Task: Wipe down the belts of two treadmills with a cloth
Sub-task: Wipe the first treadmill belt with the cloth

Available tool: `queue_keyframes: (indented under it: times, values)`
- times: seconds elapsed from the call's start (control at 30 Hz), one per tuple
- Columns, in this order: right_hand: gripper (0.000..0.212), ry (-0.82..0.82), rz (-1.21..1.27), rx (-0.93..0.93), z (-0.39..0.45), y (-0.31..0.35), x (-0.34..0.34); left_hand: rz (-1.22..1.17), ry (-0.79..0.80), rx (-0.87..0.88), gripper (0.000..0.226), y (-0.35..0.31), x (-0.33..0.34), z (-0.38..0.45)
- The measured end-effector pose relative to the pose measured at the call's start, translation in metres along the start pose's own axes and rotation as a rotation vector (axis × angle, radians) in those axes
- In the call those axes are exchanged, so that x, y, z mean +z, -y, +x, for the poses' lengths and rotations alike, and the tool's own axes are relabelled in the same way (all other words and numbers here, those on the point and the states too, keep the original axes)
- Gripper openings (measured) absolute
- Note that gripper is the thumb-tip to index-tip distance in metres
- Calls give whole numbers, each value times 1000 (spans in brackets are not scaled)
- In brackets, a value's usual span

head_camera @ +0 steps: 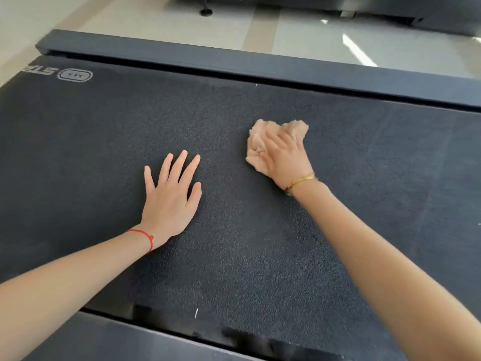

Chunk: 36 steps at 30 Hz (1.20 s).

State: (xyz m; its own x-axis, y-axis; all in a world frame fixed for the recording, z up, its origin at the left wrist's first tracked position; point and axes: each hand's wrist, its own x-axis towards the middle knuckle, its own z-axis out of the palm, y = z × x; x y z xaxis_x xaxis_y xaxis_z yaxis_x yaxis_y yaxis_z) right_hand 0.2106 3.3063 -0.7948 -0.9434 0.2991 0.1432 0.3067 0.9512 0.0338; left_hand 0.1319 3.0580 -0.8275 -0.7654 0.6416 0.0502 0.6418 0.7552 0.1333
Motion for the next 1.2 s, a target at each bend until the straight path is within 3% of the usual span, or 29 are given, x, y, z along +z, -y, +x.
queue_keyframes:
  times: [0.1, 0.17, 0.27, 0.33, 0.43, 0.53, 0.77, 0.87, 1.03, 1.1, 1.2]
  values:
    - [46, 27, -8, -240, -36, 47, -18, -23, -17, 10, 63, 0, 1, -1]
    - [42, -24, 82, -288, -73, 60, -7, -34, -31, 19, 60, 1, 2, 0]
    - [47, -19, 216, -254, -103, 57, -3, -47, -43, 30, 57, 4, 4, 0]
    - [50, 13, 107, -216, -95, 49, -9, -60, -43, 35, 58, 4, 4, 0]
    - [46, 53, 10, 0, -82, 22, -12, -77, -20, 33, 57, 5, 3, 1]
    - [56, 24, 163, 154, -91, 15, -10, -75, 0, 48, 58, 6, 2, 0]
    - [49, -19, 227, -158, -146, 123, -10, -82, 13, 178, 60, 28, -3, -6]
    - [52, -16, 181, -157, -163, 108, -7, -99, 9, 218, 58, 44, -6, -13]
    - [53, 32, 163, 116, -180, 64, -14, -81, 32, 240, 59, 68, -10, -24]
    - [52, 5, 169, 103, -180, 75, -16, -91, 26, 247, 59, 76, -11, -28]
    - [49, -32, 199, -76, -174, 121, -16, -97, -9, 269, 66, 85, -10, -33]
